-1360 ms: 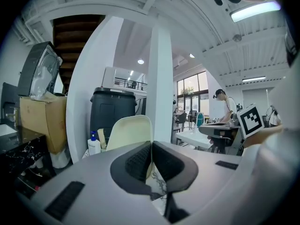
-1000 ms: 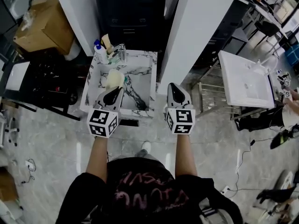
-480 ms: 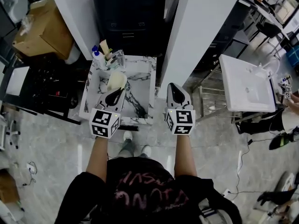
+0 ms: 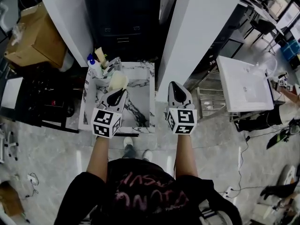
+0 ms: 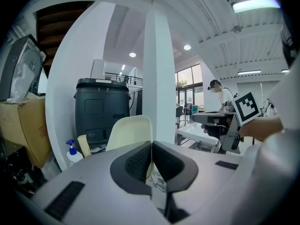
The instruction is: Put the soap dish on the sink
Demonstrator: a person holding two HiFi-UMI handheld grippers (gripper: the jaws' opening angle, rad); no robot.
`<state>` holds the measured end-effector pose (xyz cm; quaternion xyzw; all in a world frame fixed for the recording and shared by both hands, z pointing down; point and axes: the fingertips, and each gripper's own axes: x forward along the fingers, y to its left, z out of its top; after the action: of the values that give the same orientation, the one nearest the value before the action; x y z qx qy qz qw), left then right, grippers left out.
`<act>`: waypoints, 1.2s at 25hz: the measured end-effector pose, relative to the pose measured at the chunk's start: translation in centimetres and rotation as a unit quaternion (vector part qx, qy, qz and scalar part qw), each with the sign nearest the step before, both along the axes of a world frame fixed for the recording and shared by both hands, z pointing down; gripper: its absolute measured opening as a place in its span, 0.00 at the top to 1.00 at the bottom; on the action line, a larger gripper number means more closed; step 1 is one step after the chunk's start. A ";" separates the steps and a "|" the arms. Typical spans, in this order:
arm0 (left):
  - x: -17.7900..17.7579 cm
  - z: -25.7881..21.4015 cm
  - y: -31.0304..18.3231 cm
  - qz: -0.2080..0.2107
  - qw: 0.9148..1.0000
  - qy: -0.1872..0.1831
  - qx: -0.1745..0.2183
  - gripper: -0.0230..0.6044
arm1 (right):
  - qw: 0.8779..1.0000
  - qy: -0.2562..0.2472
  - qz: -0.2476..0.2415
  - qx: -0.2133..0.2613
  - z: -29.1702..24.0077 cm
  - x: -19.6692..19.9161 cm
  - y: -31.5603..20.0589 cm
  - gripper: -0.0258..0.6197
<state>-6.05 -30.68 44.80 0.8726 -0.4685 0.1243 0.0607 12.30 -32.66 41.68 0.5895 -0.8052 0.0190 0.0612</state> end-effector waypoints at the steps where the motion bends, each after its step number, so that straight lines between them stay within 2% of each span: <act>1: -0.1 0.1 -0.5 0.003 1.000 0.002 -0.002 0.92 | 1.000 -0.001 0.002 0.001 -0.1 -0.1 -0.3 0.94; 11: 0.4 3.4 -5.6 0.042 0.998 -0.025 -0.033 0.92 | 1.000 0.007 0.022 0.000 0.0 -0.7 -4.1 0.94; 16: 1.3 6.3 -8.3 0.068 0.995 -0.058 -0.054 0.92 | 0.999 0.008 0.032 -0.008 0.8 -0.6 -5.3 0.94; 21: 1.9 8.8 -11.0 0.085 0.991 -0.065 -0.082 0.92 | 0.999 0.005 0.043 -0.013 1.4 -0.3 -6.4 0.94; 24: 2.3 11.0 -12.4 0.095 0.987 -0.073 -0.108 0.92 | 0.999 0.008 0.050 -0.019 2.0 0.1 -7.0 0.94; 30: 3.3 15.3 -15.0 0.128 0.975 -0.126 -0.132 0.92 | 0.998 0.013 0.061 -0.033 3.4 1.0 -7.8 0.94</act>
<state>-2.75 -45.63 60.07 0.8871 -0.3360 0.3004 0.0995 13.26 -40.46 45.09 0.6353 -0.7659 0.0411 0.0900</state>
